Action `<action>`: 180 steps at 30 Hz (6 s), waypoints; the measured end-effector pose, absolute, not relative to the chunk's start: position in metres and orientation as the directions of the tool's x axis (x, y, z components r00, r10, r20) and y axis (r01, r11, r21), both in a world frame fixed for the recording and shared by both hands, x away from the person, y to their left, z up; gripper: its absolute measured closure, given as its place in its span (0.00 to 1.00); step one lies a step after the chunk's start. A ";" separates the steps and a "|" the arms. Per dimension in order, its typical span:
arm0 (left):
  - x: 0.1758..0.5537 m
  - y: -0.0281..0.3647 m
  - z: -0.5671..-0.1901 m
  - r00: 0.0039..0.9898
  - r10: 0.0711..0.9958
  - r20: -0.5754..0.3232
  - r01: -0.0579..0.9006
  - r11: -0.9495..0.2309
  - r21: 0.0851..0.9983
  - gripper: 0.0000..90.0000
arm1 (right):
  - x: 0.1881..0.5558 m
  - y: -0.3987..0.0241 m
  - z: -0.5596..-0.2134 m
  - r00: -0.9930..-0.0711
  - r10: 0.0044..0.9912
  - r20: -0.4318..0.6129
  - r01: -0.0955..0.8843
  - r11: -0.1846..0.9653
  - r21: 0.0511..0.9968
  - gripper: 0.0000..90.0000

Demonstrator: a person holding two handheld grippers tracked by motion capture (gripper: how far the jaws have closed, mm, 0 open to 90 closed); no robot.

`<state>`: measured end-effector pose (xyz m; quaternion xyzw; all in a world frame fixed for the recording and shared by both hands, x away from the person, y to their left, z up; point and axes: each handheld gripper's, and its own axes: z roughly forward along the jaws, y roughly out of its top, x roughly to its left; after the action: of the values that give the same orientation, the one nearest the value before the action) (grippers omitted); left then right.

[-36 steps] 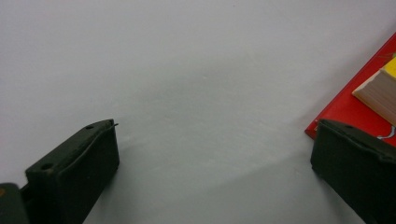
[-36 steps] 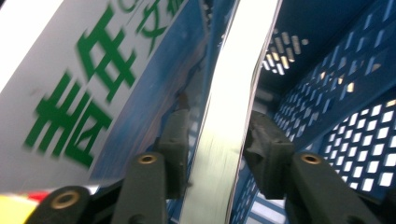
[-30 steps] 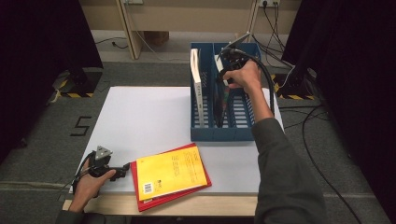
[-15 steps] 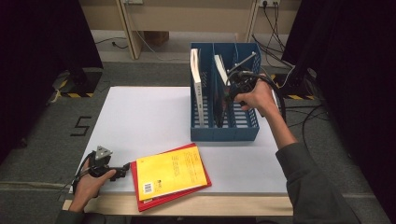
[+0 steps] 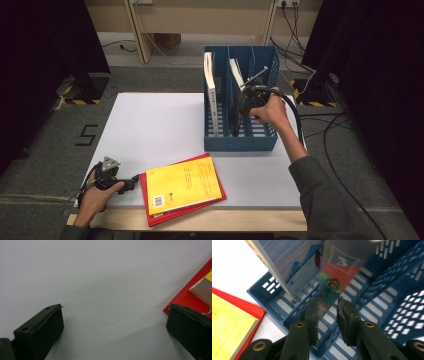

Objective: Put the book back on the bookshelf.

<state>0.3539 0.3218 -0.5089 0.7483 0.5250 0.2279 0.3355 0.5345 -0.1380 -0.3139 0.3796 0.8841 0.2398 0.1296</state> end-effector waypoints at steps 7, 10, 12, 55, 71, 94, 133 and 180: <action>0.354 0.322 -0.509 0.345 0.939 -0.010 0.633 -0.224 0.741 0.00 | 0.536 -0.133 -0.318 -0.682 0.729 -0.055 0.601 0.602 0.525 0.80; 0.354 0.322 -0.509 0.344 0.939 -0.010 0.634 -0.224 0.740 0.00 | 0.538 -0.133 -0.318 -0.673 0.738 -0.046 0.610 0.589 0.531 0.80; 0.354 0.321 -0.509 0.343 0.939 -0.009 0.635 -0.225 0.739 0.00 | 0.541 -0.133 -0.320 -0.664 0.746 -0.046 0.611 0.577 0.542 0.80; 0.353 0.322 -0.509 0.341 0.940 -0.018 0.628 -0.213 0.748 0.00 | 0.465 -0.155 -0.336 -0.669 0.741 0.063 0.602 0.490 0.630 0.35; 0.352 0.323 -0.508 0.345 0.938 -0.023 0.629 -0.213 0.748 0.02 | 0.433 -0.160 -0.368 -0.699 0.704 0.123 0.597 0.480 0.643 0.23; 0.328 0.307 -0.479 0.390 0.920 0.025 0.587 -0.270 0.763 0.17 | 0.408 -0.167 -0.405 -0.684 0.692 0.231 0.650 0.436 0.622 0.23; 0.310 0.269 -0.482 0.512 0.857 0.056 0.584 -0.395 0.709 0.20 | 0.403 -0.116 -0.458 -0.715 0.608 0.346 0.680 0.489 0.547 0.25; 0.315 0.244 -0.483 0.536 0.842 0.064 0.581 -0.423 0.696 0.17 | 0.417 -0.110 -0.472 -0.582 0.668 0.463 0.804 0.389 0.449 0.35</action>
<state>0.3146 0.2444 -0.4831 0.8177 0.4349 0.2069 0.3153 0.4174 -0.1103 -0.4724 0.4452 0.8269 0.3275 -0.1039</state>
